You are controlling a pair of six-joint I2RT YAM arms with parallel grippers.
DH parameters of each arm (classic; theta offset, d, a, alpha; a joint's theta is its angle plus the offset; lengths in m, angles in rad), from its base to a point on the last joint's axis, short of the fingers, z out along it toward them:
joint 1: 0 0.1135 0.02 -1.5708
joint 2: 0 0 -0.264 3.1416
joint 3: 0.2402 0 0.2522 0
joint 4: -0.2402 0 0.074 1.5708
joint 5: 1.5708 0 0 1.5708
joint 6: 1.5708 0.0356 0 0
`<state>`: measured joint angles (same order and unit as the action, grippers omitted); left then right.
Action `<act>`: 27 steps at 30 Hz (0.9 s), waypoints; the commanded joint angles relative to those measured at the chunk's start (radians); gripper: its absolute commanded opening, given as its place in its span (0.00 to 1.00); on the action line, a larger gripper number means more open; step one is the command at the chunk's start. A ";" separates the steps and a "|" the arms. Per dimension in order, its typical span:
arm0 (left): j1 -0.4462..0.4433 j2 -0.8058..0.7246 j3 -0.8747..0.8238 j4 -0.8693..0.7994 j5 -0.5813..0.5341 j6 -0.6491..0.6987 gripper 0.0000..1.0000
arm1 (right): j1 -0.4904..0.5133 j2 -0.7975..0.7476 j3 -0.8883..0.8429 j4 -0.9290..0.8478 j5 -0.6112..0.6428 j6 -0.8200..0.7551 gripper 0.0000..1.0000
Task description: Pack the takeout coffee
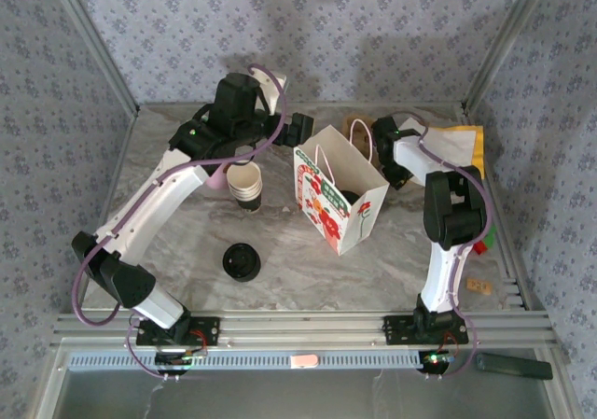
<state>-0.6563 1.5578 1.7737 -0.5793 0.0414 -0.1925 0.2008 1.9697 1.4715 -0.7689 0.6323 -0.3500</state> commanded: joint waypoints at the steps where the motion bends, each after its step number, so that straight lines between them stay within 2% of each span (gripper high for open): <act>1: 0.003 -0.002 0.030 0.013 0.023 0.003 1.00 | 0.005 -0.014 0.016 -0.006 0.021 0.026 0.67; 12: 0.004 -0.008 0.030 0.012 0.025 0.005 1.00 | 0.006 -0.042 -0.004 0.020 0.007 0.038 0.44; 16: 0.003 -0.011 0.026 0.012 0.023 0.005 1.00 | 0.006 -0.041 0.010 0.004 0.004 0.053 0.31; 27: 0.003 -0.013 0.027 0.016 0.028 0.001 1.00 | 0.007 -0.076 0.045 -0.036 -0.004 0.073 0.10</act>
<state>-0.6563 1.5578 1.7737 -0.5793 0.0444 -0.1925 0.2054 1.9347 1.4799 -0.7650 0.6319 -0.2932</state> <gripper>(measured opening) 0.997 0.103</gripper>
